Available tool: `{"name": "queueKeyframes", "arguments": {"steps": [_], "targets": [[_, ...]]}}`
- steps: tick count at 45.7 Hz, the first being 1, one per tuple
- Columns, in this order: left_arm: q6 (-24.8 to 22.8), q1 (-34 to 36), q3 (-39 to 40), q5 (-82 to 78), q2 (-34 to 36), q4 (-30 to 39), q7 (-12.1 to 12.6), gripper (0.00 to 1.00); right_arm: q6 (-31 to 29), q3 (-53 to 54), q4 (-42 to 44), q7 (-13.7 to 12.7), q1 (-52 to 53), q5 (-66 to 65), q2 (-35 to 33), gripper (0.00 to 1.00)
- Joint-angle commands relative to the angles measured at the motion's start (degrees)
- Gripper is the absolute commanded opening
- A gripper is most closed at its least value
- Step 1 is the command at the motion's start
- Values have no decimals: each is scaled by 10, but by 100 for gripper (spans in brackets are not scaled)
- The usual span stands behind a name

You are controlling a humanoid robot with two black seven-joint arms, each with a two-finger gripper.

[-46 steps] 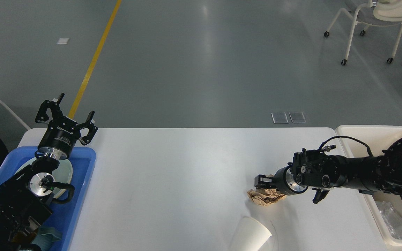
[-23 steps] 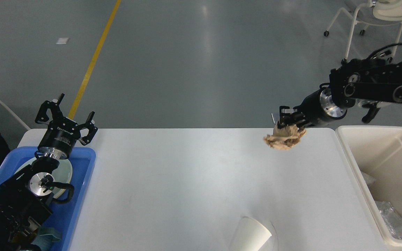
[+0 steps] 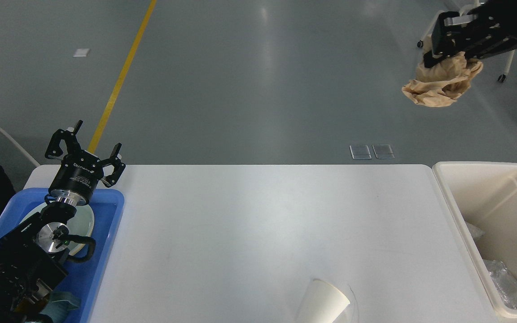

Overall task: Tidy desktop
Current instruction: 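Lift the tan paper and drop it into the white bin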

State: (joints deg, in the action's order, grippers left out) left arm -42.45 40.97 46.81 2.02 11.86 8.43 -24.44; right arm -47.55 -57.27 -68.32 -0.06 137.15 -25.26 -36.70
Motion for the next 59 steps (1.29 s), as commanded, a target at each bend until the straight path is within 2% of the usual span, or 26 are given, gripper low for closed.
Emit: {"name": "queueKeyframes", "arguments": {"steps": [1,4,8,13,14,15,21,27,28,30,31,32,33,59], "targets": [[0,0,0,0,0,0,0,100,61,-49,60,8,-77,-58,-25,0],[0,0,0,0,0,0,0,100,107,-51,117,19,-156,-103,-43,0],[0,0,0,0,0,0,0,100,184,-51,204,47,-283,-130,-61,0],[-1,0,0,0,1,0,0,100,293,-41,340,73,-467,-124,-63,0],[-1,1,0,0,0,0,0,100,338,-29,399,81,-548,-111,-57,0],[-1,0,0,0,1,0,0,100,351,-22,418,83,-582,-98,-54,0],[0,0,0,0,1,0,0,100,384,4,507,83,-791,41,-1,0],[0,0,0,0,1,0,0,100,396,4,645,85,-935,154,83,0],[0,0,0,0,1,0,0,100,397,5,661,85,-950,165,93,10],[0,0,0,0,1,0,0,100,403,4,676,84,-971,180,109,38],[-1,0,0,0,1,0,0,100,403,6,676,84,-976,185,113,55],[0,0,0,0,0,0,0,100,403,7,677,84,-977,187,116,80],[0,0,0,0,1,0,0,100,403,7,676,83,-978,187,116,100],[0,0,0,0,1,0,0,100,392,7,671,84,-930,187,108,100]]}}
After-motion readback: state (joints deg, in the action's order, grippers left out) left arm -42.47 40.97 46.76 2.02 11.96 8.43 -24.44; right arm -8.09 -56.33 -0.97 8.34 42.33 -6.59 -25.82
